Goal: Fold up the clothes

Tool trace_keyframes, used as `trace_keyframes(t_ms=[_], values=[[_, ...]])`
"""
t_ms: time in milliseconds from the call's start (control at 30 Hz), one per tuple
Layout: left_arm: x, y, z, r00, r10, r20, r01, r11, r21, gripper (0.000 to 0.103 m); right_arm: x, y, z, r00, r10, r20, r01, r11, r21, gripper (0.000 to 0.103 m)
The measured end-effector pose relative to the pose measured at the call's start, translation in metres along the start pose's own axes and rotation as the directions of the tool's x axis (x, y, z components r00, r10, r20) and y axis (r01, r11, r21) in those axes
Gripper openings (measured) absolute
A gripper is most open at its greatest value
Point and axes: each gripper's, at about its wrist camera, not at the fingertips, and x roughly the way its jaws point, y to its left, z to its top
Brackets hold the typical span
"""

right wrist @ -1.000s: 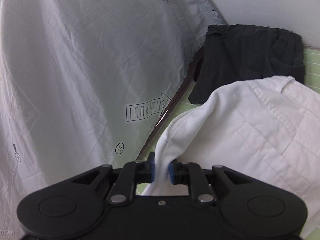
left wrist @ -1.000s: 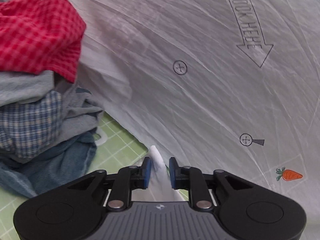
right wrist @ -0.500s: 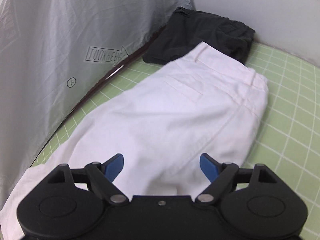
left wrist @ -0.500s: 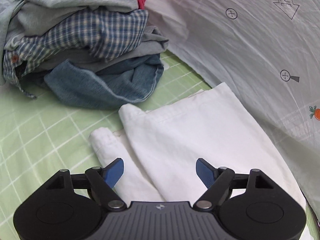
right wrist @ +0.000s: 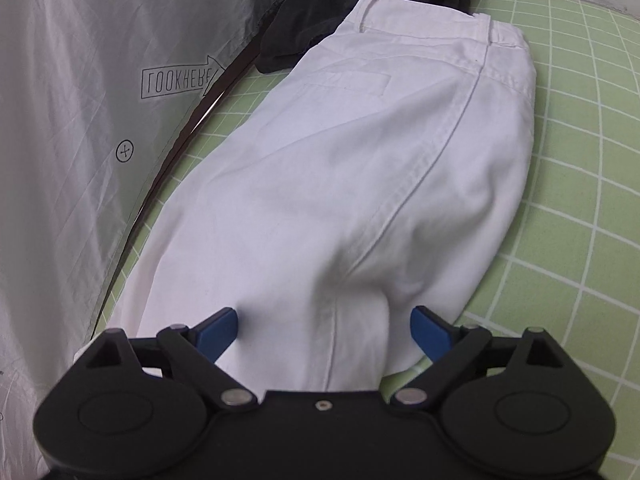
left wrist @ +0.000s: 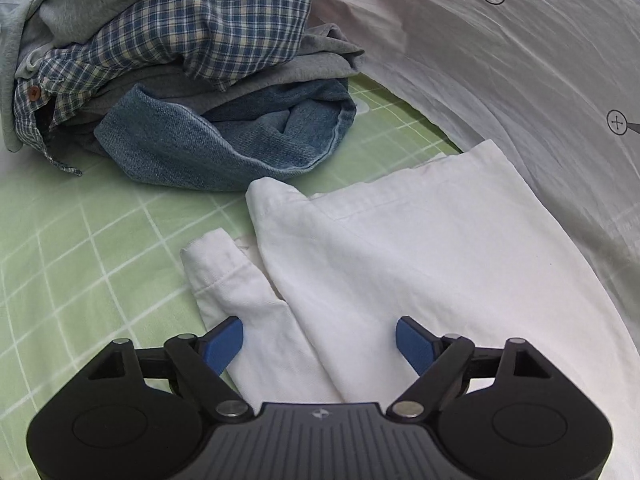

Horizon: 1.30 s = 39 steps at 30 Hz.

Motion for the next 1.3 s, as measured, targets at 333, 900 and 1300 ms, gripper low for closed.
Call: trace_keyframes(t_ms=[333,900,1300], values=[[-0.015,0.05,0.002,0.993,-0.122,0.006,0.12,0.968,-0.222,0.052,-0.008,0.004,-0.034,0.978,0.162,-0.13,-0.157,0.986,0.049,0.085],[0.001,0.075,0.012,0.993,-0.113,0.032,0.116,0.976,-0.186,0.009,-0.014,0.006,-0.027,0.99,0.116,-0.077,-0.107,0.987,0.12,0.05],[-0.062,0.135,-0.028,0.987,-0.159,-0.012,0.157,0.981,-0.117,0.004,-0.044,-0.023,-0.024,0.992,0.125,-0.003,-0.124,0.99,0.071,0.013]])
